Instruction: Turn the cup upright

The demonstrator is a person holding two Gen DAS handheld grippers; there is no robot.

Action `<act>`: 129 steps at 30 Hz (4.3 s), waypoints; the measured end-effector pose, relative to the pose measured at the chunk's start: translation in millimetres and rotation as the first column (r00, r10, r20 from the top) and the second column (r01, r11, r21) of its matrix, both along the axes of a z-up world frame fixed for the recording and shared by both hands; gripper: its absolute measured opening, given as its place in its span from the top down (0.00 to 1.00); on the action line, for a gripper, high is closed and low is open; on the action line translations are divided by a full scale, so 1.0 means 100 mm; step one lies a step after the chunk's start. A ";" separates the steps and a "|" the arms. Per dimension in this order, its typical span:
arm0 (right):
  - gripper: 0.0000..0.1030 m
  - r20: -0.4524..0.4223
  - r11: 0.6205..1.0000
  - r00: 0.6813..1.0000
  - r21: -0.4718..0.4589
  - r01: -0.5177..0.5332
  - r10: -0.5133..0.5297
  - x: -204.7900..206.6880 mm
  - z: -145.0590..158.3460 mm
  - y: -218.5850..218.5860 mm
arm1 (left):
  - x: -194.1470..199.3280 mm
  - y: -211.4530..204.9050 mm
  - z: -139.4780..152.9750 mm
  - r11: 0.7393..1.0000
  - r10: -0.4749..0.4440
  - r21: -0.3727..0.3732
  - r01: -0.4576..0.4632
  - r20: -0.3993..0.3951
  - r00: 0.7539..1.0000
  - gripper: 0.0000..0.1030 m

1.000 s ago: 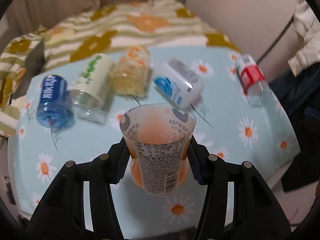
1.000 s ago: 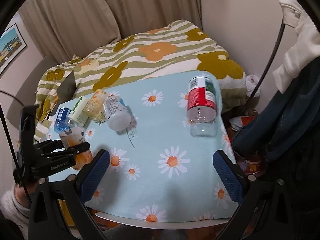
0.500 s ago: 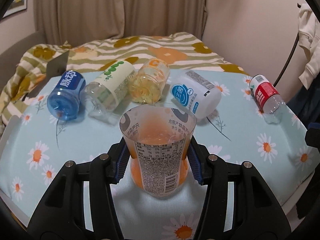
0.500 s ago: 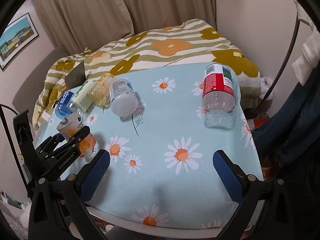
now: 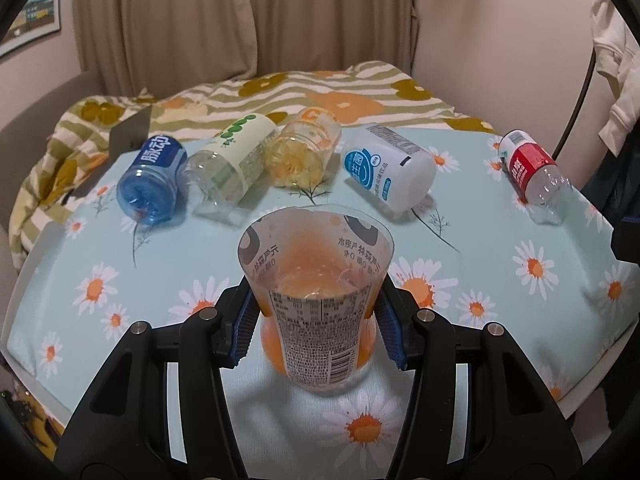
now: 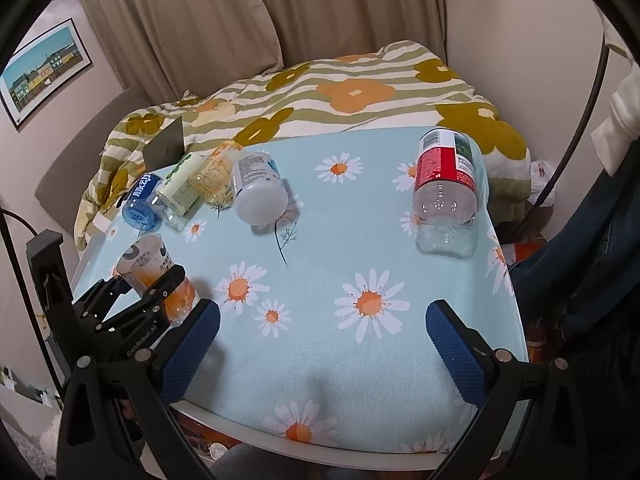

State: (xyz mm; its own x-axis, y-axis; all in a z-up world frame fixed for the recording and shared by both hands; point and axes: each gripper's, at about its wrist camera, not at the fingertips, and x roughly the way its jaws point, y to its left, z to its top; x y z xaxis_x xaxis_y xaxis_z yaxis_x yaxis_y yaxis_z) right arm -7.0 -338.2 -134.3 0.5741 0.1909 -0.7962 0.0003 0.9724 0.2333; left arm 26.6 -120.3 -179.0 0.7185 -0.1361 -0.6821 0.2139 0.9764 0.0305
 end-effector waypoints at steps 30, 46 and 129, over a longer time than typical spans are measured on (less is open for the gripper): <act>0.00 0.039 1.000 0.999 -0.006 0.002 -0.002 -0.12 0.27 0.13 | -0.08 0.16 0.24 1.000 0.022 -0.003 -0.022 -0.052 0.998 0.02; 0.00 -0.064 0.998 0.997 -0.065 0.027 -0.032 -0.19 0.87 0.57 | -0.36 0.78 1.39 0.997 0.042 0.067 -0.030 -0.185 0.982 0.00; 0.00 -0.025 0.965 0.987 -0.213 0.149 -0.158 -0.40 1.15 0.87 | -0.56 1.09 1.79 0.992 0.099 0.095 -0.087 -0.127 0.987 0.00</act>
State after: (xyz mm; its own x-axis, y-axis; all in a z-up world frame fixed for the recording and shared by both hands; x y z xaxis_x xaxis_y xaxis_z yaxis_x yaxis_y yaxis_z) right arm -47.2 -251.6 -19.4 0.5490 -0.0712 -0.8328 0.1589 0.9871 0.0203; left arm -29.8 -11.2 0.0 0.6285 -0.0073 -0.7778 0.1303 0.9868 0.0960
